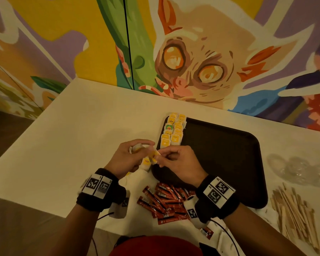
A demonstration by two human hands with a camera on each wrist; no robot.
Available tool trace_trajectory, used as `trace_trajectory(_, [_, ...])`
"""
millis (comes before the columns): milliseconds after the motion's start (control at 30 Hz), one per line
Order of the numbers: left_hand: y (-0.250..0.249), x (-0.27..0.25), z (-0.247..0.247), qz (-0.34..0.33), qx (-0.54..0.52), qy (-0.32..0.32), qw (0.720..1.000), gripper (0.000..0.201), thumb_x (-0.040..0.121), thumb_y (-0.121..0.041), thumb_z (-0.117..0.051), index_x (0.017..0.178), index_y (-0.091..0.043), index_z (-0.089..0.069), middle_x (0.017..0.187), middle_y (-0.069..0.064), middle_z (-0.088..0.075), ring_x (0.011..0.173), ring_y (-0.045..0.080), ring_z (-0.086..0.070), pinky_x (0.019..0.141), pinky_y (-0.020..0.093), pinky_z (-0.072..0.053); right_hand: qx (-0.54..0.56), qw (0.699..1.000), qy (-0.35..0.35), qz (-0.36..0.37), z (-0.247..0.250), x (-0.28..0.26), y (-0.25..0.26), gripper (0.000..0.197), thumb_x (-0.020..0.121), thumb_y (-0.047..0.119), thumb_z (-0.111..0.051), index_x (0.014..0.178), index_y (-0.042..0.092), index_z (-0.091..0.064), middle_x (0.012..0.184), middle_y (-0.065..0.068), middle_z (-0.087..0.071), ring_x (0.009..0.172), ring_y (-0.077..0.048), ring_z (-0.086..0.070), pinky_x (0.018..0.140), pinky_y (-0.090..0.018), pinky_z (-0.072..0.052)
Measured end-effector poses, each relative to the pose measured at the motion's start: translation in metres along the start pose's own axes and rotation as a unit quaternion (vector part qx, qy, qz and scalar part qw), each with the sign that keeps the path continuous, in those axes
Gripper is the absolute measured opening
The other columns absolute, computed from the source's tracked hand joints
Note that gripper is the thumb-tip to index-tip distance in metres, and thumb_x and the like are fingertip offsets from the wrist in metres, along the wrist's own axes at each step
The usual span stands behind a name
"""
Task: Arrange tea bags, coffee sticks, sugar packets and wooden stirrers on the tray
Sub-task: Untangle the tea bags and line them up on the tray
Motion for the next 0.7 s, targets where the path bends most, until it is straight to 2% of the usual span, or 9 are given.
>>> trace_trajectory(67, [-0.011, -0.003, -0.008, -0.037, 0.103, 0.042, 0.993, 0.019, 0.083, -0.023, -0.071, 0.099, -0.013, -0.074, 0.055, -0.008, -0.058, 0.043, 0.007, -0.043, 0.043, 0.020, -0.035, 0.008, 1.000, 0.009, 0.005, 0.001, -0.003, 0.003, 0.018, 0.085, 0.021, -0.075, 0.096, 0.007, -0.074, 0.085, -0.012, -0.074, 0.075, -0.029, -0.072, 0.076, -0.038, -0.061])
trace_trajectory(133, [-0.018, -0.003, -0.011, -0.075, 0.164, 0.058, 0.982, 0.013, 0.085, -0.016, -0.071, 0.095, -0.010, -0.075, 0.070, -0.010, -0.071, 0.058, 0.000, -0.059, 0.058, 0.012, -0.044, 0.011, 1.000, 0.014, 0.002, 0.003, -0.005, 0.004, 0.020, 0.082, 0.026, -0.075, 0.092, 0.009, -0.072, 0.084, -0.012, -0.073, 0.075, -0.028, -0.072, 0.075, -0.038, -0.061])
trace_trajectory(167, [-0.019, -0.002, -0.010, -0.087, 0.187, 0.060, 0.977, 0.010, 0.085, -0.016, -0.071, 0.092, -0.012, -0.076, 0.075, -0.010, -0.073, 0.066, 0.001, -0.063, 0.064, 0.010, -0.045, 0.013, 1.000, 0.015, -0.002, 0.004, -0.006, 0.003, 0.020, 0.082, 0.024, -0.075, 0.091, 0.008, -0.071, 0.084, -0.012, -0.073, 0.075, -0.027, -0.072, 0.075, -0.037, -0.061])
trace_trajectory(233, [-0.019, 0.001, -0.007, -0.095, 0.229, 0.063, 0.967, 0.008, 0.083, -0.021, -0.073, 0.089, -0.017, -0.077, 0.081, -0.009, -0.073, 0.077, 0.004, -0.066, 0.073, 0.012, -0.046, 0.013, 1.000, 0.024, -0.009, 0.007, -0.007, 0.001, 0.017, 0.082, 0.016, -0.076, 0.092, 0.004, -0.069, 0.084, -0.012, -0.073, 0.075, -0.027, -0.073, 0.076, -0.037, -0.061])
trace_trajectory(333, [-0.017, 0.002, -0.006, -0.110, 0.269, 0.072, 0.954, 0.009, 0.080, -0.027, -0.075, 0.088, -0.024, -0.078, 0.084, -0.010, -0.071, 0.083, 0.007, -0.065, 0.079, 0.021, -0.048, 0.006, 0.999, 0.041, -0.011, 0.009, -0.010, 0.002, 0.012, 0.081, 0.009, -0.077, 0.089, 0.007, -0.069, 0.091, -0.010, -0.074, 0.080, -0.024, -0.073, 0.078, -0.034, -0.060])
trace_trajectory(433, [-0.023, 0.001, -0.009, -0.171, 0.281, 0.065, 0.942, 0.012, 0.077, -0.027, -0.077, 0.089, -0.028, -0.079, 0.083, -0.009, -0.068, 0.081, 0.009, -0.064, 0.074, 0.020, -0.048, 0.011, 0.999, 0.039, 0.006, 0.011, -0.012, 0.006, 0.012, 0.078, 0.004, -0.079, 0.084, 0.006, -0.069, 0.098, -0.007, -0.074, 0.089, -0.023, -0.073, 0.083, -0.037, -0.060])
trace_trajectory(533, [-0.031, 0.000, -0.008, -0.244, 0.293, 0.049, 0.923, 0.017, 0.076, -0.027, -0.076, 0.092, -0.025, -0.079, 0.081, -0.010, -0.063, 0.075, 0.009, -0.061, 0.067, 0.023, -0.049, 0.001, 1.000, 0.023, 0.015, 0.013, -0.013, 0.010, 0.014, 0.075, 0.004, -0.081, 0.082, 0.006, -0.070, 0.097, -0.006, -0.074, 0.090, -0.021, -0.072, 0.084, -0.037, -0.059])
trace_trajectory(633, [-0.037, -0.003, -0.006, -0.315, 0.329, 0.035, 0.889, 0.017, 0.076, -0.020, -0.079, 0.093, -0.024, -0.079, 0.081, -0.008, -0.058, 0.072, 0.007, -0.057, 0.061, 0.027, -0.047, 0.008, 1.000, 0.020, 0.020, 0.017, -0.013, 0.014, 0.019, 0.075, 0.005, -0.081, 0.091, 0.006, -0.071, 0.089, -0.007, -0.074, 0.084, -0.021, -0.071, 0.081, -0.034, -0.059])
trace_trajectory(700, [-0.039, -0.005, -0.004, -0.343, 0.342, 0.026, 0.874, 0.018, 0.077, -0.016, -0.078, 0.094, -0.023, -0.079, 0.082, -0.006, -0.057, 0.071, 0.004, -0.054, 0.059, 0.024, -0.045, 0.017, 0.999, 0.035, 0.011, 0.018, -0.013, 0.015, 0.026, 0.078, 0.005, -0.079, 0.102, 0.006, -0.071, 0.087, -0.006, -0.074, 0.078, -0.018, -0.071, 0.078, -0.029, -0.058])
Point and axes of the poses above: each hand's wrist, its own x-axis towards the middle knuckle, its own z-axis out of the back of the hand, y = z × x, the point moved 5 cm from there along x, towards the middle knuckle
